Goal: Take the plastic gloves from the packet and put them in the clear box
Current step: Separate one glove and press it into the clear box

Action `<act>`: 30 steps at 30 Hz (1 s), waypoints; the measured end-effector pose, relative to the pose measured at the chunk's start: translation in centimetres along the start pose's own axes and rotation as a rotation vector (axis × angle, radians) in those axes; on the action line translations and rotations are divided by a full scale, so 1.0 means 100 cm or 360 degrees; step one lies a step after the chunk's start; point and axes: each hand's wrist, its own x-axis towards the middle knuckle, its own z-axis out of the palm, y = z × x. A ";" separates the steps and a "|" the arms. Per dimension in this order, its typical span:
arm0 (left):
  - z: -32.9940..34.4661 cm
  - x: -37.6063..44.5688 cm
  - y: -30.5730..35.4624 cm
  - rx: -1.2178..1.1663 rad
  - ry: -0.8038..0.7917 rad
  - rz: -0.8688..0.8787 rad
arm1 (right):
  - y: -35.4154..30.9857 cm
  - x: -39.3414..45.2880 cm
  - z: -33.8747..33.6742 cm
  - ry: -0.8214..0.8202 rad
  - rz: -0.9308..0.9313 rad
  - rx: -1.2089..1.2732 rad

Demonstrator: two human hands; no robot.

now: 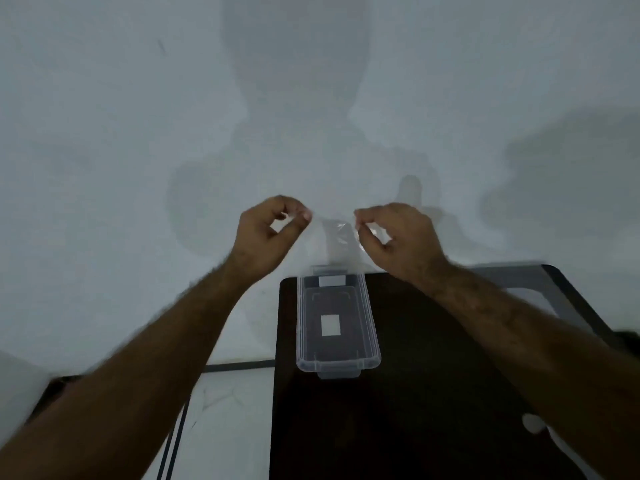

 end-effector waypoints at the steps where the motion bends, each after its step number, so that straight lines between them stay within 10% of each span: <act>1: 0.006 -0.011 -0.012 0.0034 -0.0023 -0.0014 | 0.003 -0.012 0.008 -0.0065 -0.0005 -0.0013; 19: 0.091 -0.124 -0.160 0.0587 -0.0944 -0.0267 | 0.058 -0.147 0.107 -0.1395 0.0179 -0.0128; 30: 0.110 -0.130 -0.171 0.1175 -0.1537 0.0105 | 0.035 -0.167 0.133 -0.2039 -0.0171 -0.0355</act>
